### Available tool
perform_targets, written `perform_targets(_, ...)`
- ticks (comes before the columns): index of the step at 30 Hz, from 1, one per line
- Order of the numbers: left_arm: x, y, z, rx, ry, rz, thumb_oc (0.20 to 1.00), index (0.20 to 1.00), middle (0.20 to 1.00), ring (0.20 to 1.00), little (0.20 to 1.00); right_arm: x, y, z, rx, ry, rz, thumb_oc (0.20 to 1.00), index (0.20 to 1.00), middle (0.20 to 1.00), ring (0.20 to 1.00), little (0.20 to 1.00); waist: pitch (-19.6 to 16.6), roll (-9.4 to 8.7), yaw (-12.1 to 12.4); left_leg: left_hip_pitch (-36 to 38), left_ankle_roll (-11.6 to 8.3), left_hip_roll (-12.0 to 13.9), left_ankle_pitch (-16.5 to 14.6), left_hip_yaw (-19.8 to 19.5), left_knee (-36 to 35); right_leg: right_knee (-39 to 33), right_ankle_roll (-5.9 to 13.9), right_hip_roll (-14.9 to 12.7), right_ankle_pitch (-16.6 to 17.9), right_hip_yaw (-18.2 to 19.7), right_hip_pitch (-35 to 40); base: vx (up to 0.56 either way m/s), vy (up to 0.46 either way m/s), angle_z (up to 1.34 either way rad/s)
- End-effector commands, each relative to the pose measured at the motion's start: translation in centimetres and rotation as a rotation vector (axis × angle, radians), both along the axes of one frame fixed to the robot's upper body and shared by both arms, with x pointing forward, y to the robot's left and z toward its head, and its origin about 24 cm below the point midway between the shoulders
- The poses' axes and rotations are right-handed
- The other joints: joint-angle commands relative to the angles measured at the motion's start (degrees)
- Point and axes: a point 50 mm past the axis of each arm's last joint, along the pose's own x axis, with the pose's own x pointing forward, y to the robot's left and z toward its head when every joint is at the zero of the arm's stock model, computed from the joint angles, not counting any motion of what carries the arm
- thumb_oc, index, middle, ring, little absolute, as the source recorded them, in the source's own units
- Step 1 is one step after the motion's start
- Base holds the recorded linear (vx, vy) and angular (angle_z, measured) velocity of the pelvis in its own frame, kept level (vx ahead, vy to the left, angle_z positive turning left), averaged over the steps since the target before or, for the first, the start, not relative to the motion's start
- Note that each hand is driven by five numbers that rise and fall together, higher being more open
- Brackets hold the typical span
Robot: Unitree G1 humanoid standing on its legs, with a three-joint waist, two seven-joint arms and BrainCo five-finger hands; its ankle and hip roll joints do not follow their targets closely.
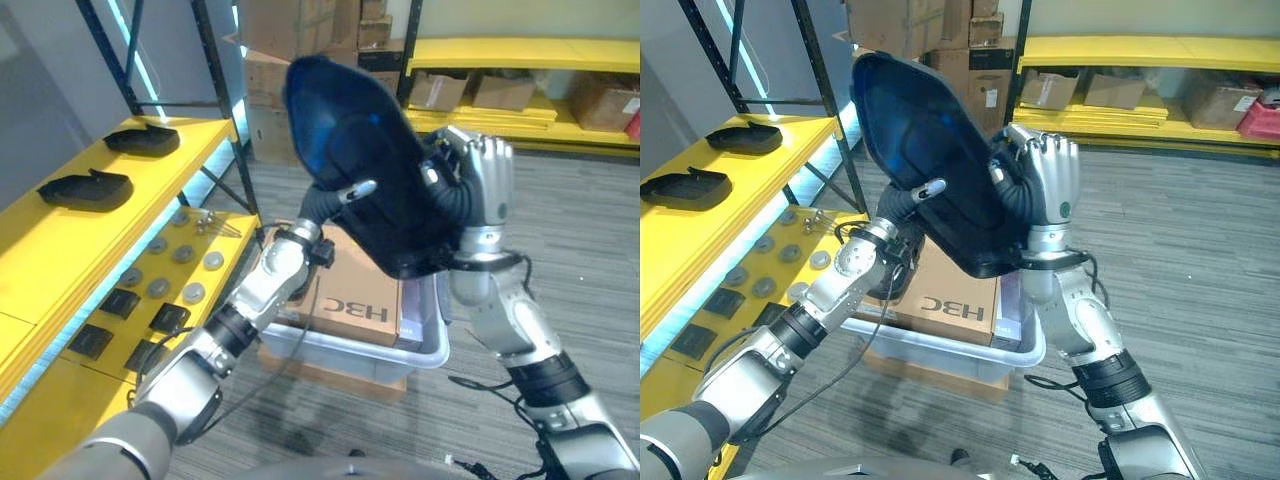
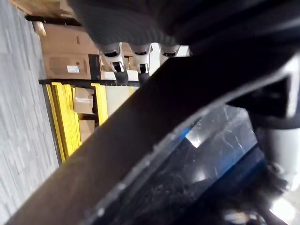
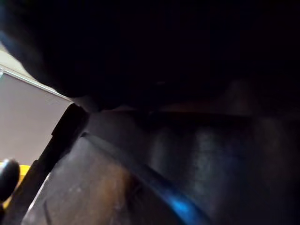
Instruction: Move parts from the plastic box to the shelf.
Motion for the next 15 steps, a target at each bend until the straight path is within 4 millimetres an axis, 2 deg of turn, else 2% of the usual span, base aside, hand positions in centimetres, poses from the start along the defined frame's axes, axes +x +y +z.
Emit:
perform_targets(1, 0.5, -4.4, 4.1, 0.089, -0.166, -0.081, 0.228, 0.228, 0.228, 0.228, 0.228, -1.0, 4.1, 3.0, -0.008, -0.103, 0.307, 0.200, 0.200, 0.200, 0.200, 0.200, -1.36, -0.93, 2.61, 6.45, -4.34, 2.26, -9.29, 1.42, 1.33, 6.59, 5.98, -0.24, -11.18, -5.11, 1.07, 0.00, 0.000, 0.00)
perform_targets(2, 0.6, -4.5, 4.4, 0.100, -0.181, -0.076, 0.200, 0.200, 0.200, 0.200, 0.200, -1.1, 4.7, 3.1, -0.008, -0.098, 0.345, 0.200, 0.200, 0.200, 0.200, 0.200, -1.33, -0.95, 2.67, 6.40, -4.33, 2.26, -9.28, 1.40, 1.36, 6.66, 5.97, -0.33, -11.16, -5.19, 0.99, 0.00, 0.000, 0.00)
perform_targets(8, 0.5, -4.5, 5.0, 0.134, -0.238, -0.067, 0.200, 0.200, 0.200, 0.200, 0.200, -1.1, 6.2, 2.8, -0.002, -0.062, 0.441, 0.200, 0.200, 0.200, 0.200, 0.200, -1.03, -1.21, 3.01, 5.80, -4.33, 2.19, -9.13, 1.22, 1.60, 6.95, 6.10, -0.59, -11.15, -5.35, 0.60, -0.01, 0.000, 0.00)
perform_targets(15, 0.4, -2.5, 5.1, 0.132, -0.299, 0.002, 0.200, 0.200, 0.200, 0.200, 0.200, -1.3, 7.1, 2.1, 0.059, 0.006, 0.537, 0.200, 0.200, 0.200, 0.200, 0.200, -0.14, -1.60, 3.97, 4.67, -4.14, 2.04, -8.96, 0.41, 1.96, 7.65, 6.09, -1.04, -11.40, -5.85, -0.27, -0.03, -0.025, 0.05)
